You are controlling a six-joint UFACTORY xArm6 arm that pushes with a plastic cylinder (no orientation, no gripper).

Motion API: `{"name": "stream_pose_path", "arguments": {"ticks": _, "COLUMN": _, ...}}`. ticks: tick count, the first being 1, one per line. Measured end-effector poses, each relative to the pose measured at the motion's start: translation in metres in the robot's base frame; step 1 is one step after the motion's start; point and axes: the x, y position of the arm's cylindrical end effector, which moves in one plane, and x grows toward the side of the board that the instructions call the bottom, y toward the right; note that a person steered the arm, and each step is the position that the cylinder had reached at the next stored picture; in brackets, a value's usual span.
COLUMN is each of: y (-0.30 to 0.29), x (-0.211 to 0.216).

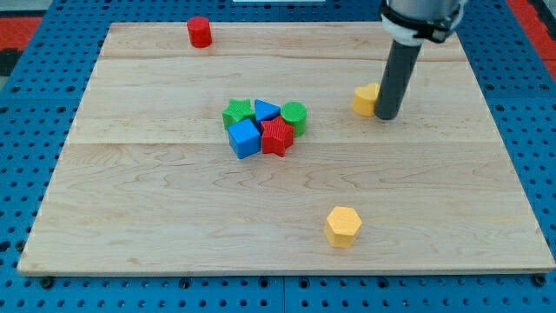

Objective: Make a diagonal line out of green circle red star and the yellow heart

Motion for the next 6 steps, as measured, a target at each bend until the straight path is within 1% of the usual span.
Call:
{"name": "stream_pose_path", "arguments": {"ticks": 1, "y": 0.056, "x": -0.028}}
{"name": "stream_pose_path", "arguments": {"ticks": 2, "y": 0.045, "x": -0.039}}
{"name": "stream_pose_path", "arguments": {"ticks": 3, "y": -0.008, "x": -0.039}}
{"name": "stream_pose_path", "arguments": {"ticks": 5, "y": -0.095, "x": -0.039}}
{"name": "stream_pose_path", "arguments": {"ticks": 6, "y": -0.085, "x": -0.039}}
